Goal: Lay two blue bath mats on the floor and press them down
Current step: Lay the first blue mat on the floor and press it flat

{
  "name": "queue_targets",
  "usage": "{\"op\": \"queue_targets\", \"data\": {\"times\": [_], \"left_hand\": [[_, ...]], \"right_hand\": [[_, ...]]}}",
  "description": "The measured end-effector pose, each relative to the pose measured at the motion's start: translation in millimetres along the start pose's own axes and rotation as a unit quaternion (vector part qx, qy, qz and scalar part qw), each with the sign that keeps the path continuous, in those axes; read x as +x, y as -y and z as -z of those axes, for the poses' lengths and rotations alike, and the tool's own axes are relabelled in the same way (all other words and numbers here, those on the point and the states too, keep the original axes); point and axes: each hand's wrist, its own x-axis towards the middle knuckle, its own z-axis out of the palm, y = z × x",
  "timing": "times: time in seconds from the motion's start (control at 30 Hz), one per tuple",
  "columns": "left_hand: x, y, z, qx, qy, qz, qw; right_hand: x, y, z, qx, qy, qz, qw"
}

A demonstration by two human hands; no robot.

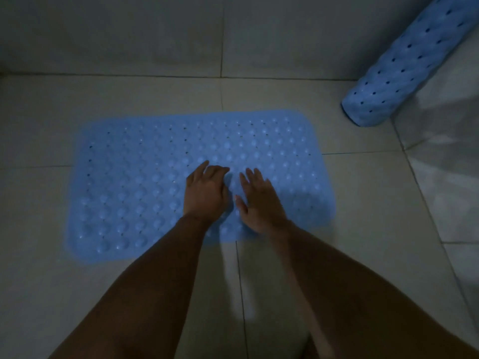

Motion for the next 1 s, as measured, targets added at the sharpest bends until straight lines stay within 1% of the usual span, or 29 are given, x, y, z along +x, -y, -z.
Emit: {"op": "queue_targets", "data": {"times": [0.07, 0.13, 0.2, 0.23, 0.33, 0.43, 0.53, 0.6, 0.67, 0.7, 0.77, 0.83, 0.93, 1.0], "left_hand": [[-6.1, 12.4, 5.1, 0.002, -0.019, 0.008, 1.000], [-11.2, 25.2, 7.0, 0.008, -0.032, 0.004, 0.999], [-13.7, 39.5, 6.2, 0.020, -0.046, 0.003, 0.999], [-15.2, 44.2, 6.0, 0.024, -0.050, 0.006, 0.998], [-22.9, 50.2, 5.4, 0.033, -0.042, 0.022, 0.998], [-26.1, 53.8, 9.1, 0.043, -0.020, 0.023, 0.999], [-30.6, 47.3, 14.8, 0.050, -0.001, 0.013, 0.999], [-32.4, 36.6, 16.5, 0.044, 0.007, -0.002, 0.999], [-31.1, 26.5, 11.3, 0.043, 0.024, -0.037, 0.998], [-28.5, 22.1, 6.0, 0.052, 0.042, -0.061, 0.996], [-26.0, 14.4, -9.0, 0.086, 0.096, -0.099, 0.987], [-29.3, 10.3, -28.8, 0.115, 0.129, -0.104, 0.979], [-36.7, 9.8, -48.1, 0.131, 0.111, -0.097, 0.980], [-38.1, 11.2, -49.6, 0.131, 0.096, -0.100, 0.982]], "right_hand": [[-11.5, 12.4, -20.7, -0.023, -0.002, -0.011, 1.000], [-17.3, 16.6, -29.6, -0.042, -0.030, -0.027, 0.998], [-15.8, 17.4, -33.0, -0.044, -0.058, -0.023, 0.997], [-14.4, 17.6, -33.0, -0.048, -0.057, -0.018, 0.997], [-14.9, 16.6, -35.8, -0.057, -0.027, -0.025, 0.998], [-9.6, 17.4, -27.6, -0.033, 0.013, -0.028, 0.999], [6.8, 21.6, 7.5, 0.026, 0.056, -0.066, 0.996], [26.2, 16.5, 38.9, 0.078, 0.067, -0.097, 0.990], [43.6, 8.4, 60.8, 0.086, 0.062, -0.075, 0.992], [50.4, 3.8, 67.3, 0.082, 0.054, -0.066, 0.993], [59.0, -2.5, 71.5, 0.078, 0.004, -0.063, 0.995], [64.1, -5.1, 66.6, 0.076, -0.048, -0.060, 0.994], [71.3, -9.1, 49.5, 0.063, -0.102, -0.023, 0.992], [76.3, -10.7, 39.8, 0.066, -0.119, -0.002, 0.991]]}}
